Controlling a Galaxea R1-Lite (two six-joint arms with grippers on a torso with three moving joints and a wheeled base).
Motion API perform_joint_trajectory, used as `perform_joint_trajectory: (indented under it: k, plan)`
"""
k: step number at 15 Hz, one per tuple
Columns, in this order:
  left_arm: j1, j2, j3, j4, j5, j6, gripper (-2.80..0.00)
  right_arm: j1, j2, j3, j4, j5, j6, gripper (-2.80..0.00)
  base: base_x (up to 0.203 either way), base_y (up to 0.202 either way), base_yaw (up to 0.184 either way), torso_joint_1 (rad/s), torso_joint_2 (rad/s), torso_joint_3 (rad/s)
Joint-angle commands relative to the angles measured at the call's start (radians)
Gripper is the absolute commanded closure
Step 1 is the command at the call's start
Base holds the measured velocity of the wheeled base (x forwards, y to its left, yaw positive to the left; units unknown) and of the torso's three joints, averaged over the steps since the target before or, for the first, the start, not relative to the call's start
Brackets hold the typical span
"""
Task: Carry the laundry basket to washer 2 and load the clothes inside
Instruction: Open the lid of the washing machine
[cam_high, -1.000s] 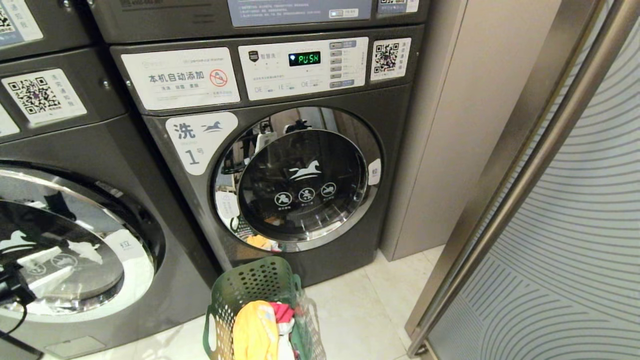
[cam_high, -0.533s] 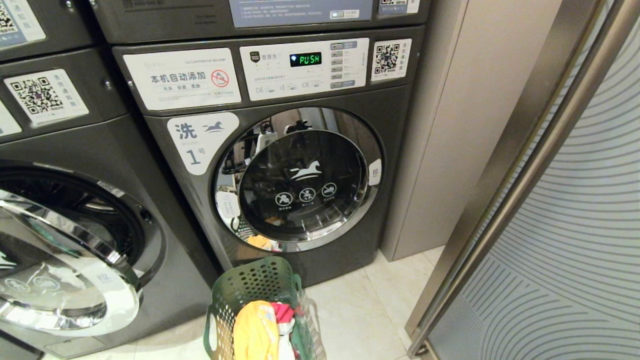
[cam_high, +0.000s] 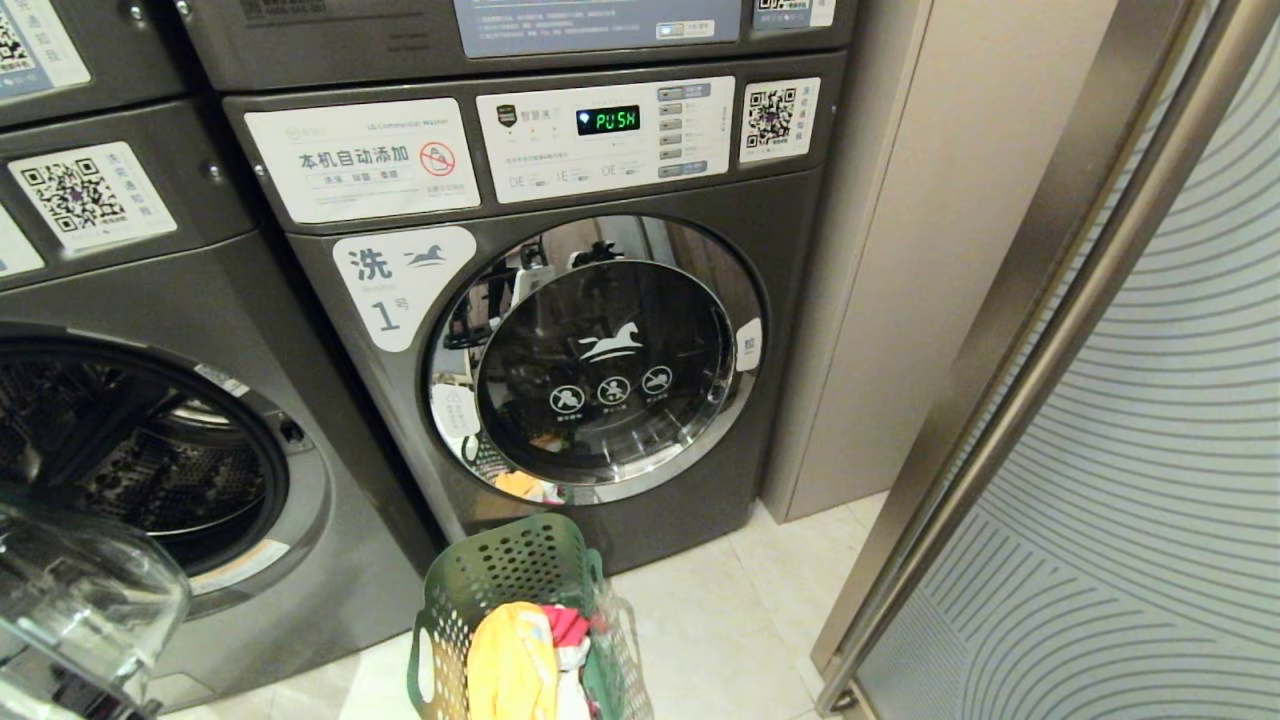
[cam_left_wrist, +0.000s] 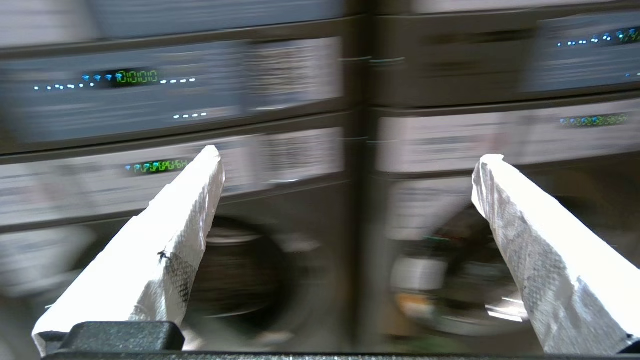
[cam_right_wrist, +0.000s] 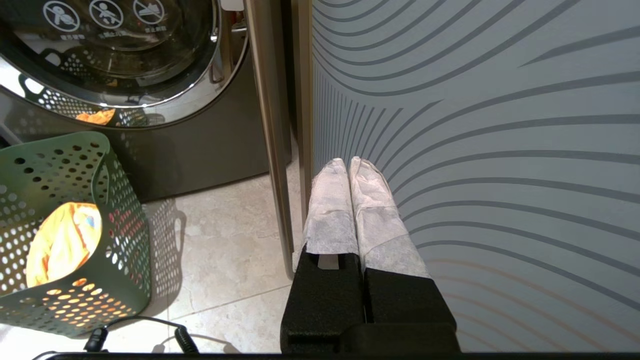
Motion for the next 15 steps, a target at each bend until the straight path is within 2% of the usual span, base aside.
perform_joint_trajectory:
  k: [1, 3, 4, 8, 9, 10, 11, 12, 13, 14, 15]
  plan:
    - [-0.114, -0.169, -0.080, 0.069, -0.031, -0.261, -2.80, 0.001, 0.001, 0.002, 0.001, 0.000, 0.000, 0.00, 0.000, 0.000, 0.000, 0.000, 0.00, 0.000]
    - [-0.263, -0.255, -0.107, 0.270, -0.084, -0.296, -2.80, 0.001, 0.001, 0.002, -0.001, 0.000, 0.000, 0.00, 0.000, 0.000, 0.000, 0.000, 0.00, 0.000]
    - [-0.306, -0.276, -0.110, 0.366, -0.112, -0.308, -2.80, 0.001, 0.001, 0.002, 0.001, 0.000, 0.000, 0.00, 0.000, 0.000, 0.000, 0.000, 0.00, 0.000]
    - [-0.384, -0.264, -0.149, 0.830, -0.095, -0.314, -2.80, 0.001, 0.001, 0.002, 0.001, 0.000, 0.000, 0.00, 0.000, 0.000, 0.000, 0.000, 0.00, 0.000]
    - [-0.419, -0.256, -0.145, 0.921, -0.091, -0.308, -2.80, 0.001, 0.001, 0.002, 0.000, 0.000, 0.000, 0.00, 0.000, 0.000, 0.000, 0.000, 0.00, 0.000]
    - [-0.439, -0.248, -0.107, 0.942, -0.089, -0.265, -2.80, 0.001, 0.001, 0.002, -0.001, 0.000, 0.000, 0.00, 0.000, 0.000, 0.000, 0.000, 0.00, 0.000]
    - [-0.452, -0.237, -0.043, 0.935, -0.088, -0.164, -2.80, 0.002, 0.001, 0.002, -0.001, 0.000, 0.000, 0.00, 0.000, 0.000, 0.000, 0.000, 0.00, 0.000]
    - [-0.470, -0.216, 0.022, 0.924, -0.083, 0.021, -2.80, 0.002, 0.001, 0.002, 0.000, 0.000, 0.000, 0.00, 0.000, 0.000, 0.000, 0.000, 0.00, 0.000]
    - [-0.490, -0.185, 0.073, 0.917, -0.056, 0.235, -2.80, 0.001, 0.001, 0.002, -0.001, 0.000, 0.000, 0.00, 0.000, 0.000, 0.000, 0.000, 0.00, 0.000]
    - [-0.522, -0.142, 0.109, 0.913, 0.001, 0.439, -2.80, 0.001, 0.001, 0.002, 0.000, 0.000, 0.000, 0.00, 0.000, 0.000, 0.000, 0.000, 0.00, 0.000]
    - [-0.565, -0.091, 0.131, 0.911, 0.090, 0.653, -2.80, 0.001, 0.001, 0.002, -0.001, 0.000, 0.000, 0.00, 0.000, 0.000, 0.000, 0.000, 0.00, 0.000]
